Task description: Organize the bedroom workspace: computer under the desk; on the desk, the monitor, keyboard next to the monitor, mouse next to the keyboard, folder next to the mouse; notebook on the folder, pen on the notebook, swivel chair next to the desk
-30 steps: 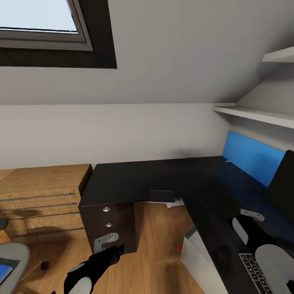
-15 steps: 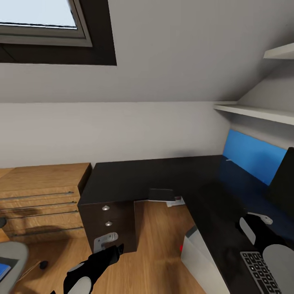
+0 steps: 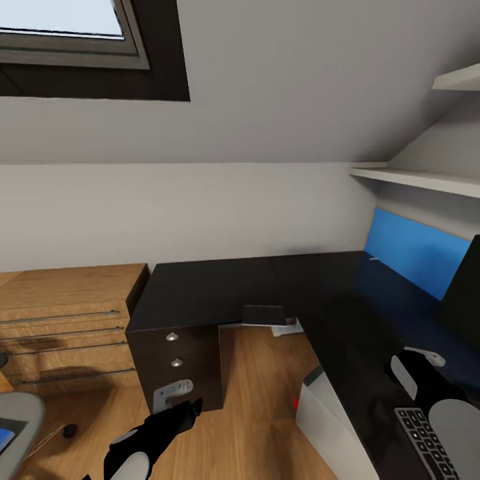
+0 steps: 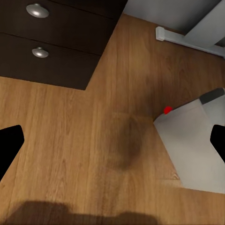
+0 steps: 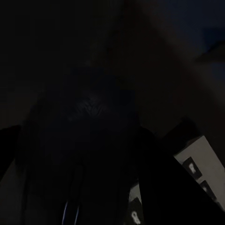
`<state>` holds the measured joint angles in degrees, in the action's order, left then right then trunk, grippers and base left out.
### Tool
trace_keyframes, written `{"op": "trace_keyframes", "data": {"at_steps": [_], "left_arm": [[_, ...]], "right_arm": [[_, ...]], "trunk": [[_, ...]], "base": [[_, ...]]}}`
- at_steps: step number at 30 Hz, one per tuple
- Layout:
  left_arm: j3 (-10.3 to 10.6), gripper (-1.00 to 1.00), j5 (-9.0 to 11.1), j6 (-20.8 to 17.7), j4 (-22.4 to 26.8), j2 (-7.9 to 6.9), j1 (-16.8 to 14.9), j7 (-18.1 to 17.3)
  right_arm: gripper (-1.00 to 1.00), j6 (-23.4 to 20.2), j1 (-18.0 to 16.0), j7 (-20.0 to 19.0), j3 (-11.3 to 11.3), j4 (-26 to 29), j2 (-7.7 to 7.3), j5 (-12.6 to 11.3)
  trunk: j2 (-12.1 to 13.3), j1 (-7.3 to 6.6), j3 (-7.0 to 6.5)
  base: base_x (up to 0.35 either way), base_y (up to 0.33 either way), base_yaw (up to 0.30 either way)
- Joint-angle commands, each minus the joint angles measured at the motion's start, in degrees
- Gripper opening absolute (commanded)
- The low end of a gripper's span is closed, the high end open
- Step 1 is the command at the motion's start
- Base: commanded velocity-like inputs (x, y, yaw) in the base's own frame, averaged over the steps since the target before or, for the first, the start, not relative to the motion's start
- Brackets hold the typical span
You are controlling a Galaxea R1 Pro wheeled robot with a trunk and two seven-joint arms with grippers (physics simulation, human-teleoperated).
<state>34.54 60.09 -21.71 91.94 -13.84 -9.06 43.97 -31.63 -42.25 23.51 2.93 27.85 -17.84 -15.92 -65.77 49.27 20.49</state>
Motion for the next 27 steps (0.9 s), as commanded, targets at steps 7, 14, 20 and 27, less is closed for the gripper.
{"op": "trace_keyframes", "data": {"at_steps": [7, 14, 20, 27], "left_arm": [[0.1, 1.00, 0.3, -0.1, 0.1, -0.03, -0.1, 0.4], [0.2, 1.00, 0.3, -0.1, 0.1, 0.04, -0.1, 0.4], [0.2, 1.00, 0.3, -0.1, 0.1, 0.04, -0.1, 0.4], [0.1, 1.00, 0.3, -0.1, 0.1, 0.04, -0.1, 0.4]], "right_arm": [[-1.00, 4.6, 0.0, 0.6, -0.1, 0.0, 0.00, -0.8], [-1.00, 6.6, 0.0, 0.6, 0.0, 0.0, 0.00, -0.8], [-1.00, 6.8, 0.0, 0.6, 0.0, 0.0, -0.03, -0.8], [-1.00, 6.6, 0.0, 0.6, -0.1, 0.0, -0.02, -0.7]], "trunk": [[-2.9, 1.55, 1.33], [-5.3, 2.87, 2.41], [-5.3, 2.87, 2.41], [-8.1, 4.40, 3.67]], "base": [[0.000, 0.000, 0.000], [0.000, 0.000, 0.000], [0.000, 0.000, 0.000], [0.000, 0.000, 0.000]]}}
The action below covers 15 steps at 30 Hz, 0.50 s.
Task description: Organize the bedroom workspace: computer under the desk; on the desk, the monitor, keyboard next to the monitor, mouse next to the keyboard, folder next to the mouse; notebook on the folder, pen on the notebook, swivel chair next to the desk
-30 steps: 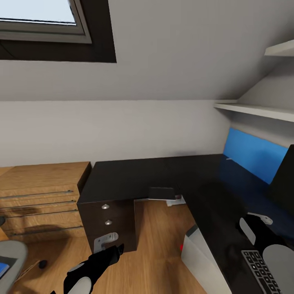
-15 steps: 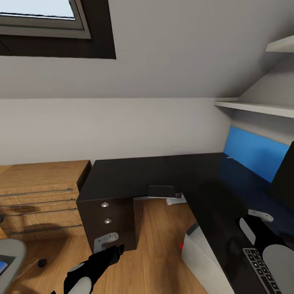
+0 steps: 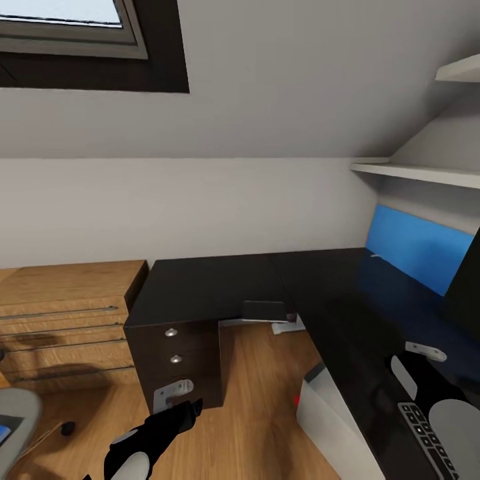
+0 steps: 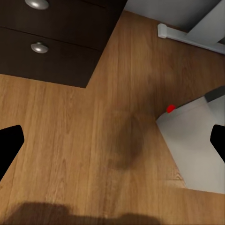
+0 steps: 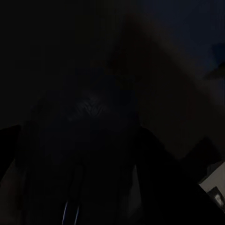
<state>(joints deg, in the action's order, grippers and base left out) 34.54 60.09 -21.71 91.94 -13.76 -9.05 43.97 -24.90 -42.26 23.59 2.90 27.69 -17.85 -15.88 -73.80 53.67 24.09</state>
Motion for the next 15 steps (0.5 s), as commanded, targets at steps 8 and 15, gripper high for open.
{"op": "trace_keyframes", "data": {"at_steps": [8, 15], "left_arm": [[0.0, 1.00, 0.3, -0.1, 0.1, -0.08, -0.1, 0.4], [-0.1, 1.00, 0.3, -0.1, 0.0, -0.12, -0.1, 0.4]], "right_arm": [[-1.00, -0.1, 0.0, 0.5, -0.1, -2.1, 0.00, -0.1], [-1.00, -0.2, 0.0, 0.5, -0.1, -2.3, 0.00, 0.3]], "trunk": [[-1.7, 0.89, 0.79], [-1.7, 0.89, 0.79]], "base": [[0.000, 0.000, 0.000], [0.000, 0.000, 0.000]]}}
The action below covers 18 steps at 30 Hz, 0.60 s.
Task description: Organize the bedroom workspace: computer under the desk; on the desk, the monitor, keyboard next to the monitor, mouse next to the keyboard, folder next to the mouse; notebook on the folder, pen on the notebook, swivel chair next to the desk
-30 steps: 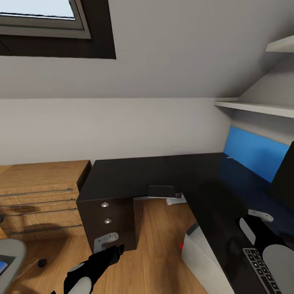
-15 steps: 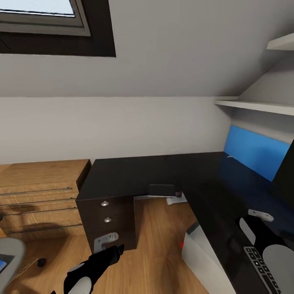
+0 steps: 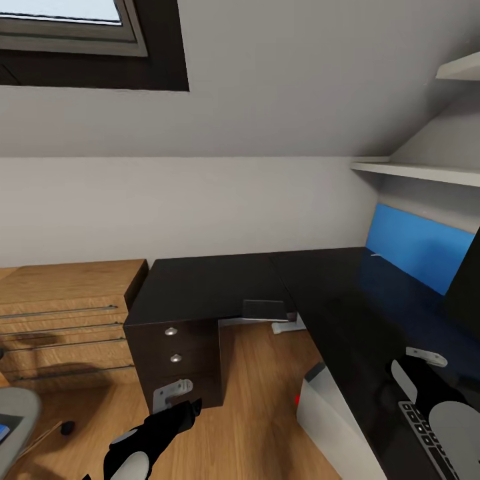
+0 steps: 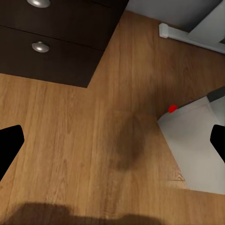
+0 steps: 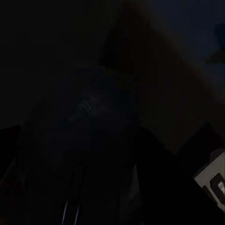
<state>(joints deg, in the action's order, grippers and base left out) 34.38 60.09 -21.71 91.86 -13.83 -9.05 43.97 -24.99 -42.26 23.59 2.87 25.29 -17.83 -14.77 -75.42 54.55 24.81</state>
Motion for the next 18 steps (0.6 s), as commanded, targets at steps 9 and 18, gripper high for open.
{"op": "trace_keyframes", "data": {"at_steps": [9, 18], "left_arm": [[0.1, 1.00, 0.3, -0.1, 0.1, -0.05, -0.1, 0.4], [0.2, 1.00, 0.3, -0.1, 0.1, -0.05, -0.1, 0.4]], "right_arm": [[1.00, -0.1, 0.0, 0.5, -0.1, 0.1, -0.01, -0.8], [1.00, -0.1, 0.0, 0.5, -0.1, 0.2, -0.03, -0.8]], "trunk": [[0.0, 0.00, 0.07], [0.0, 0.00, 0.07]], "base": [[0.000, 0.000, 0.000], [0.000, 0.000, 0.000]]}}
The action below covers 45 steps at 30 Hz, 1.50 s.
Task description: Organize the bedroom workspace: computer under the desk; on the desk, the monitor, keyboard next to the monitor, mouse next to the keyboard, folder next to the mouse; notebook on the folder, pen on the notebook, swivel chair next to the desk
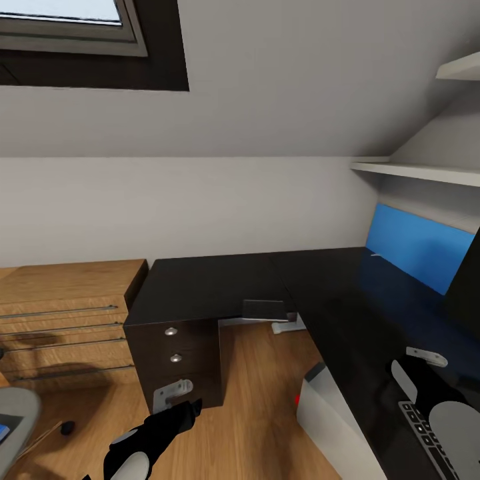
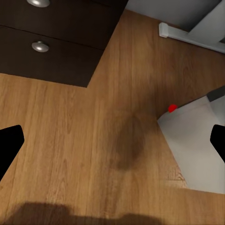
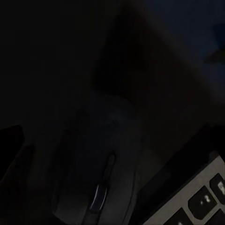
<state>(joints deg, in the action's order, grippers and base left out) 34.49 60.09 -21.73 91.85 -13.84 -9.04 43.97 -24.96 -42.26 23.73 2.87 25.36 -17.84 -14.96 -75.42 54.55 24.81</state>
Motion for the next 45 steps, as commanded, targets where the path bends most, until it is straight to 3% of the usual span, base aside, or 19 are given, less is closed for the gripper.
{"op": "trace_keyframes", "data": {"at_steps": [1, 14, 25, 30, 32, 33, 35, 37, 45], "left_arm": [[0.1, 1.00, 0.3, -0.1, 0.1, -0.04, -0.1, 0.4], [0.2, 1.00, 0.1, -0.1, -0.1, -0.11, -0.1, 0.4], [0.2, 1.00, -0.1, -0.1, -0.3, -0.06, -0.1, 0.4], [0.3, 1.00, 0.0, -0.1, -0.3, 0.01, -0.1, 0.4], [0.2, 1.00, 0.0, -0.1, -0.4, 0.01, -0.1, 0.4], [0.2, 1.00, 0.1, -0.2, -0.4, -0.02, -0.1, 0.4], [0.2, 1.00, 0.1, -0.2, -0.4, -0.03, -0.1, 0.4], [0.2, 1.00, 0.1, -0.2, -0.5, -0.08, -0.1, 0.4], [0.3, 1.00, -0.2, 0.1, -0.5, -0.13, -0.1, 0.4]], "right_arm": [[1.00, -0.2, 0.0, 0.4, -0.1, 0.1, -0.01, -0.6], [1.00, 0.0, 0.0, 0.2, -0.1, 2.9, 0.58, -0.7], [1.00, -0.5, 0.1, 0.5, 0.1, 9.1, 4.90, -0.7], [1.00, -0.8, 0.2, 0.6, 0.0, 9.7, 7.59, -0.7], [1.00, -0.9, 0.2, 0.8, 0.0, 9.7, 9.42, -0.7], [1.00, -0.9, 0.2, 2.2, 0.0, 9.7, 12.15, 0.4], [1.00, -0.8, 0.2, 2.9, -0.1, 9.7, 13.25, 1.2], [1.00, -0.6, 0.3, 4.2, -0.2, 9.7, 15.79, 3.6], [1.00, 0.0, 0.5, 5.5, -0.3, 9.7, 20.66, 10.0]], "trunk": [[0.0, 0.00, 0.07], [5.2, -2.85, -2.27], [9.6, -5.27, -4.24], [9.6, -5.27, -4.24], [9.6, -5.27, -4.24], [9.6, -5.27, -4.24], [9.6, -5.27, -4.24], [9.6, -5.27, -4.24], [9.6, -5.27, -4.24]], "base": [[0.000, 0.000, 0.000], [0.000, 0.000, 0.000], [0.000, 0.000, 0.000], [0.000, 0.000, 0.006], [0.000, 0.000, 0.105], [0.000, 0.000, 0.227], [0.000, 0.000, 0.241], [0.000, 0.000, 0.261], [-0.024, 0.021, 0.273]]}}
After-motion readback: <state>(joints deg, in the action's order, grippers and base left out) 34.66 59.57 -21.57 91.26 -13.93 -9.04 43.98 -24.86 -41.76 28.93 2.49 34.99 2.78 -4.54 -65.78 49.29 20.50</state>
